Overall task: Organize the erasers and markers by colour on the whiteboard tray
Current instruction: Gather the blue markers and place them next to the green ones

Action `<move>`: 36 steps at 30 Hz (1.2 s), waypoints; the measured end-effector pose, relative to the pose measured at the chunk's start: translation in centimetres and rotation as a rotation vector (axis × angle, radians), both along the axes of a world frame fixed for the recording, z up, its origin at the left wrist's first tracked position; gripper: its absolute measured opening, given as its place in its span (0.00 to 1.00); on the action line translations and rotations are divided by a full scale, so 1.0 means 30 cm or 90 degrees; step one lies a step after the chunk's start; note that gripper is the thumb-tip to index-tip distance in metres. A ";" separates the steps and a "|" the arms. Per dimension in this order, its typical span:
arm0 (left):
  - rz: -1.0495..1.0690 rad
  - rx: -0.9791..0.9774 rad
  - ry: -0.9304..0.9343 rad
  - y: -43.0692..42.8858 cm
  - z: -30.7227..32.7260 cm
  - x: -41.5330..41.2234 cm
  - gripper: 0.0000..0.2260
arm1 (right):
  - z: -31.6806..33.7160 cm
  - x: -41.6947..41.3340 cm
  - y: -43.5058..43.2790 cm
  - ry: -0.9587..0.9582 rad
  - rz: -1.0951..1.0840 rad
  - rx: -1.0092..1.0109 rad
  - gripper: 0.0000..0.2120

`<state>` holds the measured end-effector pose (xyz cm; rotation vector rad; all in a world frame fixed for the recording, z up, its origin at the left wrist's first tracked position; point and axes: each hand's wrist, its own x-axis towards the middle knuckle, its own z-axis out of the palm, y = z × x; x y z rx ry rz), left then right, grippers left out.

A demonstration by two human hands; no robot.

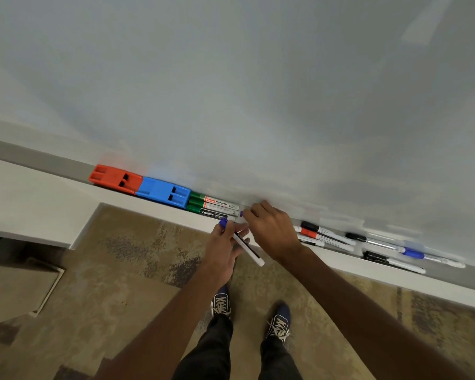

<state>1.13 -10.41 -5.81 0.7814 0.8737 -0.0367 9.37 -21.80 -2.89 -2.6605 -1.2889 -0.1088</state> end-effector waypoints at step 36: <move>-0.028 0.044 -0.022 -0.050 0.006 -0.016 0.15 | -0.028 0.038 -0.217 0.047 -0.087 -0.061 0.15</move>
